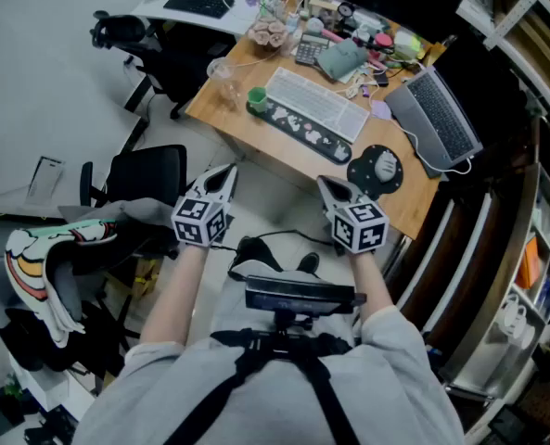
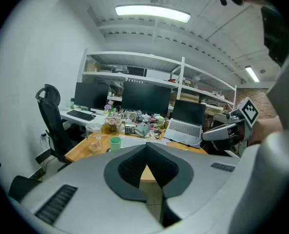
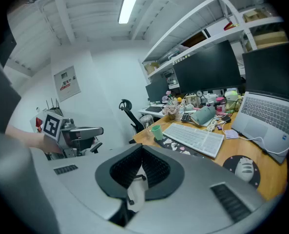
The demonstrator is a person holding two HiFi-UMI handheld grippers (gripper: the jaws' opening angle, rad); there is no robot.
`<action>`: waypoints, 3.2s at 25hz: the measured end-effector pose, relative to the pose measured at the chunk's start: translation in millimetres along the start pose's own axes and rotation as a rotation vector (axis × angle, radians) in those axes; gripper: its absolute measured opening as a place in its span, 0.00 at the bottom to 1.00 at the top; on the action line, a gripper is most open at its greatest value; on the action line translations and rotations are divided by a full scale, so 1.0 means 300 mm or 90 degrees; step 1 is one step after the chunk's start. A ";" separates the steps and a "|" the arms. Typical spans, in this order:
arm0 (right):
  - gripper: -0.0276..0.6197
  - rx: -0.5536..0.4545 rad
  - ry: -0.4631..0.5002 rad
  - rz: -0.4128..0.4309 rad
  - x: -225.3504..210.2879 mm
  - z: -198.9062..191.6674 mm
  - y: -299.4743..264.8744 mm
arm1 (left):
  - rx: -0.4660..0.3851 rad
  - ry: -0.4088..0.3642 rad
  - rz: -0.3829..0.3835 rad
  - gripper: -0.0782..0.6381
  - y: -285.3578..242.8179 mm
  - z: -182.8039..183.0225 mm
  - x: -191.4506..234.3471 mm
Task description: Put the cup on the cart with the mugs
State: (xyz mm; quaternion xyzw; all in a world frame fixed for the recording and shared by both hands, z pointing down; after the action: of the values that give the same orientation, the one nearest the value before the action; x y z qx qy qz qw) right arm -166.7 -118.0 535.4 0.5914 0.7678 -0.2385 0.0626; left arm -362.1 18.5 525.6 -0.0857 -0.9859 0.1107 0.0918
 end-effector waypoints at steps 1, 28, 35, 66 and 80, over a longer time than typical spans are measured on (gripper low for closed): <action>0.03 0.002 0.004 0.000 -0.010 0.003 -0.007 | 0.000 0.000 -0.006 0.12 -0.019 0.001 -0.008; 0.03 0.007 0.003 -0.071 -0.101 0.065 -0.605 | 0.302 -0.533 -0.431 0.60 -0.794 -0.079 0.291; 0.03 0.024 -0.015 -0.093 -0.136 0.022 -0.666 | 0.407 -0.666 -0.511 0.74 -0.932 -0.167 0.350; 0.03 0.051 -0.050 -0.138 -0.258 -0.038 -0.729 | 0.541 -0.654 -0.533 0.57 -1.116 -0.401 0.441; 0.03 0.047 -0.018 -0.132 -0.253 0.022 -0.690 | 0.417 -0.582 -0.465 0.57 -1.069 -0.179 0.378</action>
State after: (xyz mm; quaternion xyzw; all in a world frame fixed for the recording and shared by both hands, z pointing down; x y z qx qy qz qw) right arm -339.8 -226.2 618.7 0.5076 0.8144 -0.2800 0.0267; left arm -508.7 -257.3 670.6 0.3414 -0.8069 0.3910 -0.2821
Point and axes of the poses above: the fingertips, and each gripper's own axes: y backward along the fingers, x to its left, z out of its top, the point moved 4 cm from there along y, backward along the fingers, and after that the axes turned 12 degrees about -x, right-handed, at the moved point
